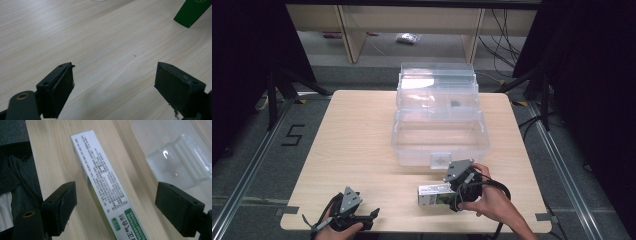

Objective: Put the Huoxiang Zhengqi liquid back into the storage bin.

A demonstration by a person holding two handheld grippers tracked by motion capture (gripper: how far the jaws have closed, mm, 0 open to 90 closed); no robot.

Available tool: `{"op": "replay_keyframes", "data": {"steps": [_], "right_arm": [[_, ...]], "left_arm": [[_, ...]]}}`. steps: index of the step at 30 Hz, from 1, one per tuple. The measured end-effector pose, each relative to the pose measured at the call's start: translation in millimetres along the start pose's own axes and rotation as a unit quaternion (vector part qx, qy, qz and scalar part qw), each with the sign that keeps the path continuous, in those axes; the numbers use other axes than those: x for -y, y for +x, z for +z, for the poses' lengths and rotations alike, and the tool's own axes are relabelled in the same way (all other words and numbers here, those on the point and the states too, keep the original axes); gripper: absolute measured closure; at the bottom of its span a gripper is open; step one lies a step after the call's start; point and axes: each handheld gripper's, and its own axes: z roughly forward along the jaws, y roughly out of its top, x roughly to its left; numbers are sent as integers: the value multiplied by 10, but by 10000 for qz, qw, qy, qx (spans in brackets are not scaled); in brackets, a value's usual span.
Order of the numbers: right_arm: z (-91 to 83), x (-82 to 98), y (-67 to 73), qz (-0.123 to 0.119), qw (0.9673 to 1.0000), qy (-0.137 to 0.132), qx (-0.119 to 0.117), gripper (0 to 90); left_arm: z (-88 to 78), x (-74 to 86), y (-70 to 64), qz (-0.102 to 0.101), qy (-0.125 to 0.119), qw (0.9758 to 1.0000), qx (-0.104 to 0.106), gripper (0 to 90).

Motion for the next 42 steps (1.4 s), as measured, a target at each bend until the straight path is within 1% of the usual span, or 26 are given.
{"op": "replay_keyframes", "data": {"steps": [3,4,5,6,7,8,10,11,13,14,15,16,17,18,20,21,22,23,24,26,29,31,32,35,39,42], "right_arm": [[21,-17,-11,-43,9999,94,5,185],[37,-21,-13,-96,9999,82,30,185],[44,-28,-10,-87,9999,131,-17,185],[51,-36,-8,-76,9998,171,-36,184],[69,-46,-10,-124,9997,200,-41,183],[81,-56,-7,-147,9996,226,-65,182],[114,-77,-5,-205,9993,298,-138,184],[130,-90,-11,-223,9990,351,-168,184],[169,-108,-22,-260,9985,437,-183,184],[184,-115,-19,-194,9984,498,-173,184],[219,-125,-37,-261,9980,545,-200,181],[237,-129,-43,-267,9977,593,-216,181],[244,-132,-42,-227,9975,627,-219,180],[264,-136,-50,-284,9971,645,-270,180],[290,-140,-52,-282,9968,683,-298,180],[304,-142,-45,-233,9963,757,-343,180],[324,-147,-53,-347,9959,752,-363,180],[333,-147,-47,-276,9955,807,-408,180],[350,-150,-53,-371,9955,788,-381,182],[374,-153,-48,-267,9947,884,-442,183],[413,-160,-46,-256,9940,966,-438,190],[432,-161,-46,-310,9943,943,-400,196],[449,-165,-62,-439,9931,966,-504,198],[462,-160,-42,-306,9927,1063,-477,218],[496,-156,-41,-477,9913,1085,-576,238],[514,-148,-25,-396,9909,1156,-560,254]], "left_arm": [[9,-1,-22,-149,-134,9998,-9,149],[-10,-6,-1,-10,2,10000,29,149],[-4,-1,-6,-35,-29,10000,0,149],[26,5,-39,-297,-234,9993,18,149],[26,2,-20,-215,-134,9997,-20,149],[28,2,-22,-200,-169,9996,-58,150],[-5,-2,-7,-32,-29,10000,-5,149],[5,0,-2,-27,-13,10000,1,149],[24,2,-19,-200,-137,9997,-24,149],[19,1,-26,-206,-166,9996,-50,149],[19,1,-26,-206,-166,9996,-50,149],[-6,0,-6,-32,-26,10000,-3,149],[1,0,2,-3,9,10000,12,149],[1,0,2,-3,9,10000,12,149],[20,3,-27,-202,-193,9996,-14,149],[-2,0,-5,-17,-55,10000,8,149],[0,1,-5,-19,-57,10000,14,149],[2,3,-3,-13,-44,10000,20,149],[15,3,-8,-60,-77,10000,-7,149],[9,3,-13,-70,-127,9999,15,149],[10,3,-2,-18,-43,10000,-2,149],[19,3,-14,-99,-123,9999,-26,149],[2,1,-8,-34,-76,10000,6,149],[5,5,-2,-11,-63,10000,32,149],[5,3,-7,-27,-95,10000,16,149],[5,3,-6,-26,-91,10000,16,149]]}}
